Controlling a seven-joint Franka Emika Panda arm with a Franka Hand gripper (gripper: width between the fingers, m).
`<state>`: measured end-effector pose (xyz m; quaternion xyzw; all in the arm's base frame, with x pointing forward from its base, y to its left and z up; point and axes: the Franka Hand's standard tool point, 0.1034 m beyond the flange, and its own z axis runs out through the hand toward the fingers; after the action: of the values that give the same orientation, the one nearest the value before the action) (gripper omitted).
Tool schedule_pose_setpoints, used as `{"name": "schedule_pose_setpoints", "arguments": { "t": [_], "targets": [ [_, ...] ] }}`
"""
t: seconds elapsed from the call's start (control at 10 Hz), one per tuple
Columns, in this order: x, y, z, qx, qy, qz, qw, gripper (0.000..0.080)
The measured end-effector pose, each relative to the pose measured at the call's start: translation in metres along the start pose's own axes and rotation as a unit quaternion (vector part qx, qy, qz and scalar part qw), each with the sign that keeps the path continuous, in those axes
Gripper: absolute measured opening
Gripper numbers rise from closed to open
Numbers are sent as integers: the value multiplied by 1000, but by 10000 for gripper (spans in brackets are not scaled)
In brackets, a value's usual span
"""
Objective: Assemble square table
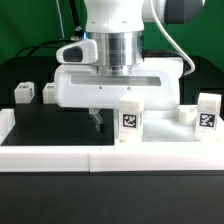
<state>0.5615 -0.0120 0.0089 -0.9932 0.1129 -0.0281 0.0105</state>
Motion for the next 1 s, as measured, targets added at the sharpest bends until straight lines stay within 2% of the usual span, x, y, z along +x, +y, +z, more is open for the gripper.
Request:
{"name": "schedule_pose_setpoints", "arguments": {
  "t": [0.1,0.2,1.0],
  "targets": [
    [0,0,0,0,0,0,1000,216],
    [0,3,0,-2,-1,-5,1000,80],
    [-1,3,0,-2,-1,-15,1000,80]
  ]
}}
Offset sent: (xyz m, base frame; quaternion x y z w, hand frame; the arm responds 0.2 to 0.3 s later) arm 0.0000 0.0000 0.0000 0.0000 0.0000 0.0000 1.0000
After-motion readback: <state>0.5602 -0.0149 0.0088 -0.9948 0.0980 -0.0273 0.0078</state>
